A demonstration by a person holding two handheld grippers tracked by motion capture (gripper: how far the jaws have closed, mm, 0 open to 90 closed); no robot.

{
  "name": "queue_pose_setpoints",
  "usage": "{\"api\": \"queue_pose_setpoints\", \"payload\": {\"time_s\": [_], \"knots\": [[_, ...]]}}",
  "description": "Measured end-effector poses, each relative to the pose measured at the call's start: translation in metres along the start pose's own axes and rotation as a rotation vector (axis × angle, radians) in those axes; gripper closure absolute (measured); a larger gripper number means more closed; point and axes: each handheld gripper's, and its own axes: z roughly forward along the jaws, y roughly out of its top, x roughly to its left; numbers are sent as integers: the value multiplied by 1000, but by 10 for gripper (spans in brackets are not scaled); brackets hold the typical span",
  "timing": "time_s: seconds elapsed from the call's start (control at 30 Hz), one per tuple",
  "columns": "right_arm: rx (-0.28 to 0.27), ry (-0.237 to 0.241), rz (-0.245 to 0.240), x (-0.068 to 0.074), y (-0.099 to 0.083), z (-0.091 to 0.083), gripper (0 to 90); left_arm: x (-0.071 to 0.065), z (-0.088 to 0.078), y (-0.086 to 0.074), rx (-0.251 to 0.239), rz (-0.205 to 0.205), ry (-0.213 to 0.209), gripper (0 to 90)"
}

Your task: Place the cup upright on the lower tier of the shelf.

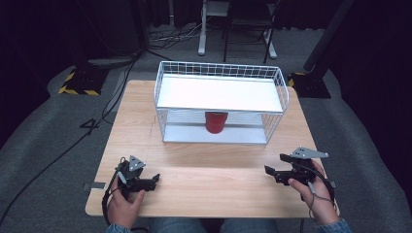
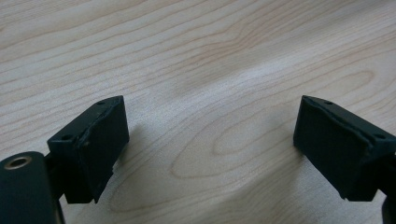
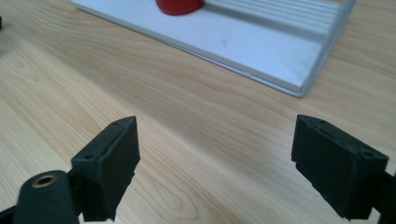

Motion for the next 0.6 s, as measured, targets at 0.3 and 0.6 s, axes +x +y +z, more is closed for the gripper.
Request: {"api": "queue_pose_setpoints", "payload": {"time_s": [0.3, 0.6], "knots": [[18, -28, 71, -16, -27, 2, 159, 0, 0, 0, 0, 0, 0, 107], [46, -66, 83, -26, -44, 8, 159, 0, 0, 0, 0, 1, 0, 107]]}}
